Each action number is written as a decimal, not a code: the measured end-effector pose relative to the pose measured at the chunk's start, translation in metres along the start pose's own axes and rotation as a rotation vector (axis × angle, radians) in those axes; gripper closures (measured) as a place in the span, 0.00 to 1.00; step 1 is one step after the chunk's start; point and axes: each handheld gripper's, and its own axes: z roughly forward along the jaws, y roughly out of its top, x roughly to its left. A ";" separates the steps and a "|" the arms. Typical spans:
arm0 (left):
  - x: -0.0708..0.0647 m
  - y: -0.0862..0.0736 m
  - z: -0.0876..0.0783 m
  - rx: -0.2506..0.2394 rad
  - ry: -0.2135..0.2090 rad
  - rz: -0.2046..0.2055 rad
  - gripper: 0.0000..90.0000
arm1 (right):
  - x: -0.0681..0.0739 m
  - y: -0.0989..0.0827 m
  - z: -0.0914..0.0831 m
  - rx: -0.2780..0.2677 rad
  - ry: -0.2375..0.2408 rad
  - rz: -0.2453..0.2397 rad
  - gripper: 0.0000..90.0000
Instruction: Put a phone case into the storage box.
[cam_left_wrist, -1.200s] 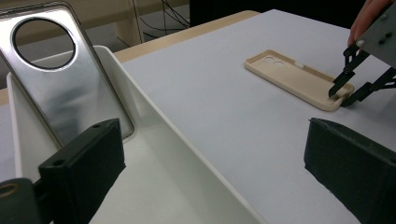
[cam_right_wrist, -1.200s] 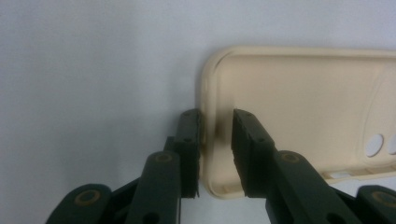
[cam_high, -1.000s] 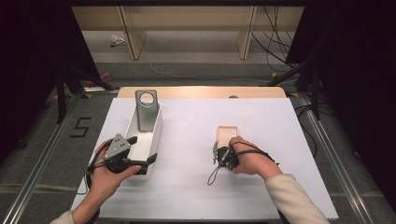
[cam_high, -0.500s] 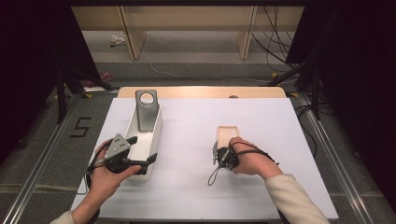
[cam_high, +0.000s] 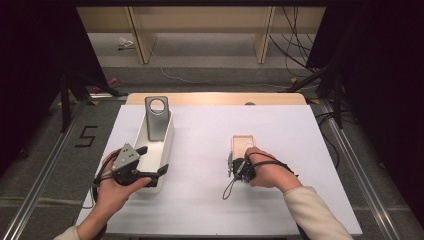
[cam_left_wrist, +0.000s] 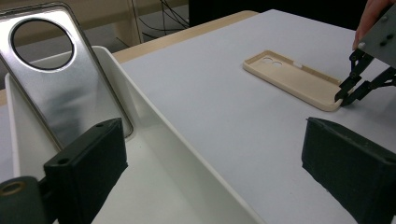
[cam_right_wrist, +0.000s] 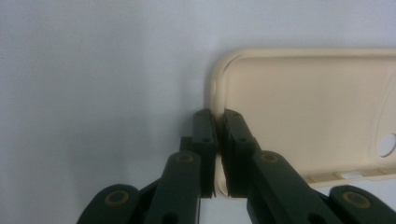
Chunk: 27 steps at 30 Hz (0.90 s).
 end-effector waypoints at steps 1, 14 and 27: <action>0.000 0.000 0.000 0.000 0.000 -0.001 0.07 | 0.000 0.000 0.000 0.003 0.000 -0.002 0.95; 0.000 0.000 0.000 -0.001 0.001 -0.001 0.07 | 0.000 -0.004 -0.009 -0.049 -0.007 0.023 0.98; 0.001 0.000 -0.001 -0.006 0.003 -0.005 0.07 | -0.002 -0.010 -0.022 -0.140 -0.042 0.069 0.98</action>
